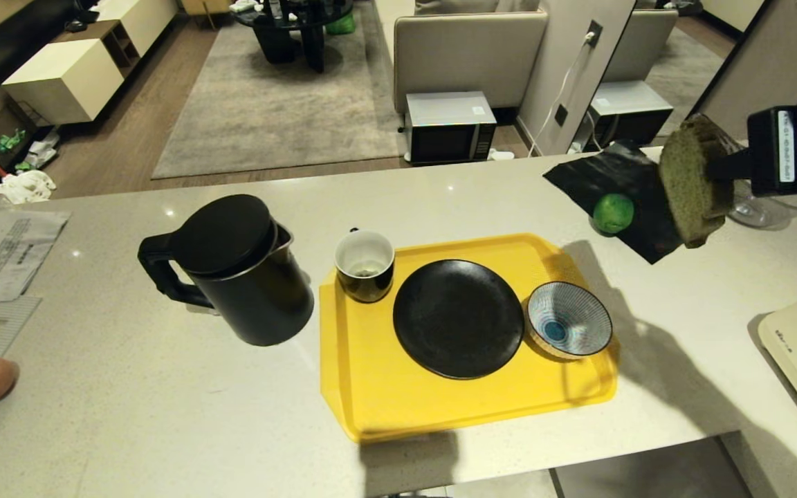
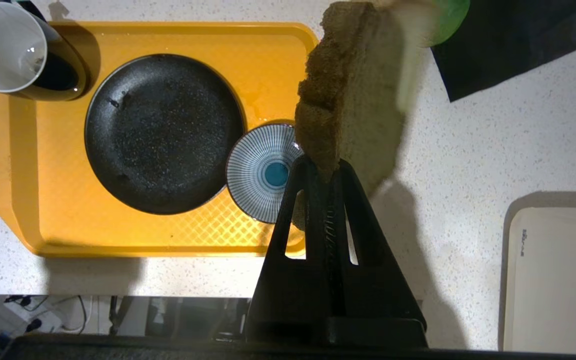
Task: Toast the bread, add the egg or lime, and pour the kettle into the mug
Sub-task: Put the bread slices in the toaster
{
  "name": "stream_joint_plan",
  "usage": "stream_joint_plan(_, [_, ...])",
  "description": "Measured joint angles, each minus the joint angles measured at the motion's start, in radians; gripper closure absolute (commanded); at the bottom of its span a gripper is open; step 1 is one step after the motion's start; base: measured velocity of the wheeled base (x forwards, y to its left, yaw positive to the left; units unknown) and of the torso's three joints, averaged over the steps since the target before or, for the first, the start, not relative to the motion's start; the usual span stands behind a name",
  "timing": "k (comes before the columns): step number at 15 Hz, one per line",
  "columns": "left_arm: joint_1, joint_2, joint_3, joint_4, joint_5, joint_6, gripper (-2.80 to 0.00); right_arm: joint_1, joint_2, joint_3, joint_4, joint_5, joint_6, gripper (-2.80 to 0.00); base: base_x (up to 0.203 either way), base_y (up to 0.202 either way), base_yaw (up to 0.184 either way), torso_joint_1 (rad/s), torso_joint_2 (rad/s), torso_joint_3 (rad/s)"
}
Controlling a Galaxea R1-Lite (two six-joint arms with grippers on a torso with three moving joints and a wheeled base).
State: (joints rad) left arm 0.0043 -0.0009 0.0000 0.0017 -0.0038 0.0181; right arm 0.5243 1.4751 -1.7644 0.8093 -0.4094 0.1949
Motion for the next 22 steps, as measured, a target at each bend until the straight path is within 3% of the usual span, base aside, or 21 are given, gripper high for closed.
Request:
stream_joint_plan(7, [0.000,0.000,0.000,-0.001,-0.001,0.002,0.00,-0.020,-0.027,0.034,0.000,0.002,0.000,0.00,0.000,0.000,0.000,0.000,0.00,0.000])
stream_joint_plan(12, [0.000,0.000,0.000,0.000,0.000,0.000,0.00,-0.020,-0.029,0.037,0.001,0.002,0.000,0.00,-0.154,0.000,-0.001,-0.005,0.00,0.004])
stream_joint_plan(22, [0.000,0.000,0.000,0.000,-0.001,0.000,0.00,-0.020,-0.044,0.084,-0.001,-0.003,-0.013,0.00,0.000,0.000,0.000,0.000,0.00,0.000])
